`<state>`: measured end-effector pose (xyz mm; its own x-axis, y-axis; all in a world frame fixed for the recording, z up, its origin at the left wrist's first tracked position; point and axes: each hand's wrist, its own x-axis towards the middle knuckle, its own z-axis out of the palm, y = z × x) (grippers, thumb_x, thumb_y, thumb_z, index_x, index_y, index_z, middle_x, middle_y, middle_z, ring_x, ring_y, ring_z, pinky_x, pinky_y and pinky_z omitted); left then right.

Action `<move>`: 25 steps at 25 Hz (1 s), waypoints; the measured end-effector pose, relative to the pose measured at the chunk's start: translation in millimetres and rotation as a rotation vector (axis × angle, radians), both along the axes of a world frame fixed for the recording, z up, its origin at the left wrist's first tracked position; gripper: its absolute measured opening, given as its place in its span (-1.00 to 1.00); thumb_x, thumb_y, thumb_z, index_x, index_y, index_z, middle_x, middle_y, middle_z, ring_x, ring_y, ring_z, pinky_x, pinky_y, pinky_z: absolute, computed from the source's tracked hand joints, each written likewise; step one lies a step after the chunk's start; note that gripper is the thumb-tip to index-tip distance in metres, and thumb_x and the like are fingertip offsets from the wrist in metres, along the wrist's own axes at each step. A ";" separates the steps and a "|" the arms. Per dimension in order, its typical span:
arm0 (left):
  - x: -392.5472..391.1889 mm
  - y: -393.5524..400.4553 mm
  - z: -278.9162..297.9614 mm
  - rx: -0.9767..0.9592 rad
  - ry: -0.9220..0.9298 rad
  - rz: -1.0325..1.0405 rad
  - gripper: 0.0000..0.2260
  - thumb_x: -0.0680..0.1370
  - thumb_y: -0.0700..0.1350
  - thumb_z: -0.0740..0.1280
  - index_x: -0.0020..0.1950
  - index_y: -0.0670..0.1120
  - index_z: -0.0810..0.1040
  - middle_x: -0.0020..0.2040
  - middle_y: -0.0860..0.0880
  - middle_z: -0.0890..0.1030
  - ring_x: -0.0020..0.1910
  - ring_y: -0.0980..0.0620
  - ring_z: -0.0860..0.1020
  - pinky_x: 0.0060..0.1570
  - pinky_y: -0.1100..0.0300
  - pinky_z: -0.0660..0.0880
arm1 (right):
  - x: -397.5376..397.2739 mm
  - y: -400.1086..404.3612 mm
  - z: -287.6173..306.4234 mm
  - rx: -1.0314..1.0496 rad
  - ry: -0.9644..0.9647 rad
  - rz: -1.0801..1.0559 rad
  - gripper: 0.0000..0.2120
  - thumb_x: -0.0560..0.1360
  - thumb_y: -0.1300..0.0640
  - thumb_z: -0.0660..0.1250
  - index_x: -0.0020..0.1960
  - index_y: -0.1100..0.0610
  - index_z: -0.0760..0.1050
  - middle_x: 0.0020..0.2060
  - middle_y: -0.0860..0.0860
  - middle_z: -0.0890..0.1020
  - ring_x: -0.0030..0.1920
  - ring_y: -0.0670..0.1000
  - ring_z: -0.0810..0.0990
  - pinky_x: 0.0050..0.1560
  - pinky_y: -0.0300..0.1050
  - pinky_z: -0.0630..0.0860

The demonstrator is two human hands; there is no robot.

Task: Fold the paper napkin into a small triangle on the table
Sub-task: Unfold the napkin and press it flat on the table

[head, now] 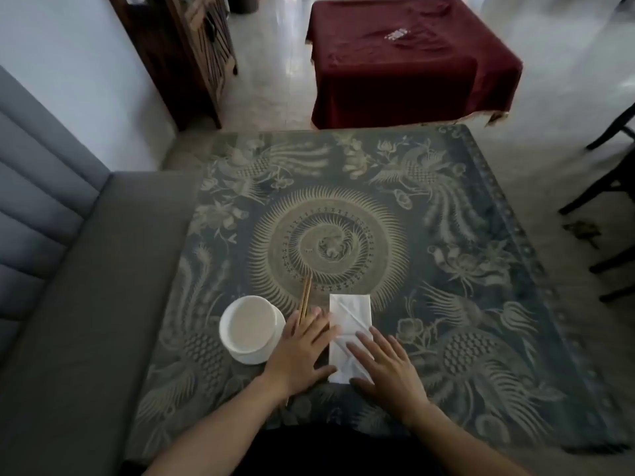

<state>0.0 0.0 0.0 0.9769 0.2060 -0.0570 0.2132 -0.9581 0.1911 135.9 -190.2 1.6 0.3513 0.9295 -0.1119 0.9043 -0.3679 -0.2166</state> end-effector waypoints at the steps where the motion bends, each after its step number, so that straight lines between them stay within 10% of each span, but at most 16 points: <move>1: -1.0 0.0 -3.6 0.011 0.013 -0.073 -0.40 0.48 0.24 0.35 0.46 0.03 0.37 0.50 -0.02 0.34 0.52 -0.09 0.18 0.45 -0.18 0.06 | -1.4 0.7 -2.5 -0.002 0.006 0.054 -0.36 0.38 -0.21 0.47 0.39 -0.02 0.46 0.39 0.02 0.48 0.40 0.13 0.40 0.34 0.14 0.38; 15: -3.6 -6.3 -3.4 -0.200 -0.090 -0.169 -0.91 0.42 0.03 0.48 -0.17 0.03 0.67 0.05 0.07 0.64 0.13 0.00 0.55 0.09 0.06 0.46 | -3.4 -4.7 -15.6 0.129 0.122 0.027 -0.49 0.28 -0.04 0.61 0.20 -0.01 0.62 0.22 0.02 0.62 0.21 0.09 0.59 0.08 0.01 0.58; 25: 19.4 -8.6 12.2 -0.397 0.055 -0.055 -0.89 0.46 0.00 0.48 -0.10 -0.01 0.73 0.03 0.10 0.65 0.13 0.05 0.51 0.12 0.03 0.41 | -0.8 -3.1 -17.1 0.124 0.103 0.027 -0.50 0.33 -0.19 0.53 0.22 -0.04 0.60 0.24 0.00 0.60 0.23 0.09 0.56 0.08 0.03 0.56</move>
